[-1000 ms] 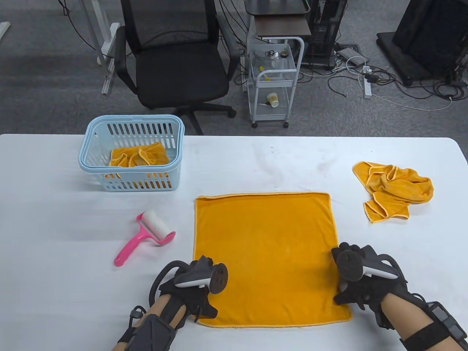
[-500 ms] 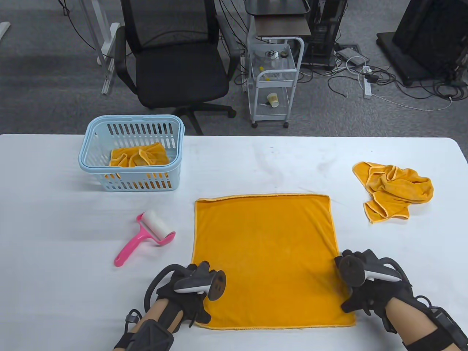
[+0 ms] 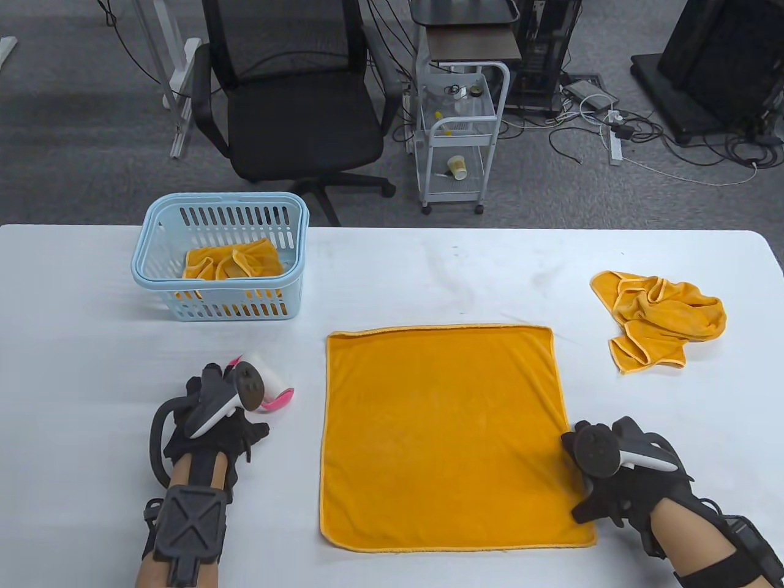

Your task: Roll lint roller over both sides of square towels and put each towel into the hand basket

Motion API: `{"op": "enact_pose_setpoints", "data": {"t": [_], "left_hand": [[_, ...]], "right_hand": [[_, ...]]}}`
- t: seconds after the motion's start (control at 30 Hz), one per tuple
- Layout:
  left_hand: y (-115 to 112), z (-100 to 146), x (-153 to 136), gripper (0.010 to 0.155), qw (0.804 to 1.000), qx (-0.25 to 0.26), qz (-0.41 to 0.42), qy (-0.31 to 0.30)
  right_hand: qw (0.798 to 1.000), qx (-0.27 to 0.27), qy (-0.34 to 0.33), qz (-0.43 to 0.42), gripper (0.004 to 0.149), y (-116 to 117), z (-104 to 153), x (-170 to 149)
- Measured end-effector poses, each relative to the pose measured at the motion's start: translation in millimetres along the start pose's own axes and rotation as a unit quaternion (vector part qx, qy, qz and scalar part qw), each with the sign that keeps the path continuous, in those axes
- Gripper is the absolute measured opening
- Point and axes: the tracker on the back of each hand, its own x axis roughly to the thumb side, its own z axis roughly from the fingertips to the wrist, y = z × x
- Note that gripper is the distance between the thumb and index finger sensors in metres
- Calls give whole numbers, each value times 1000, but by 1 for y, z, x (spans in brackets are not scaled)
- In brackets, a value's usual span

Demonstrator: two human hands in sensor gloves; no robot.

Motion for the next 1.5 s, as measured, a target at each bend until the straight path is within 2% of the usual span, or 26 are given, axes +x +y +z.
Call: {"op": "enact_pose_setpoints", "data": {"t": [0.07, 0.2, 0.27, 0.37, 0.47, 0.57, 0.7, 0.8, 0.9, 1.0, 1.1, 1.2, 1.3, 1.4, 1.5], "left_hand": [[-6, -10, -10, 101, 999, -4, 19, 33], [-19, -23, -18, 92, 998, -21, 44, 46], [-25, -28, -18, 83, 997, -18, 62, 50], [-32, -31, -16, 62, 996, 11, 61, 61], [-32, -27, -10, 48, 996, 31, 81, 30], [-19, -15, 7, 47, 990, 50, 126, -38], [4, 18, 60, 48, 980, 75, 108, -149], [8, 54, 129, 49, 958, 64, 90, -264], [-5, 78, 182, 51, 940, 41, 55, -334], [-33, 99, 233, 53, 916, -17, 25, -399], [-52, 109, 259, 54, 903, -29, -20, -428], [-57, 105, 258, 54, 908, -35, -54, -415], [-50, 97, 239, 50, 919, -55, -75, -383], [-42, 92, 198, 45, 933, -30, -178, -312], [-36, 89, 159, 41, 940, -20, -228, -253]], "right_hand": [[1000, 0, -1, -1, 115, 0, 0, 0], [1000, -1, -4, -2, 115, 0, 0, 0], [1000, -1, -4, -3, 115, 0, 0, -1], [1000, -1, -5, -4, 115, 0, 1, -1], [1000, -1, -5, -6, 115, 0, 1, -1], [1000, -1, -5, -8, 115, 1, 1, -1], [1000, -2, -5, -11, 115, 1, 2, -2], [1000, -2, -4, -12, 114, 1, 2, -2], [1000, -2, -4, -12, 114, 1, 2, -2], [1000, -2, -4, -11, 114, 1, 2, -2], [1000, -3, -3, -13, 114, 1, 2, -3], [1000, -5, -1, -8, 114, 1, 3, -2], [1000, -5, -1, -9, 113, 1, 3, -3], [1000, -5, -1, -7, 113, 1, 3, -2], [1000, -6, 2, -5, 113, 1, 3, -2]]}}
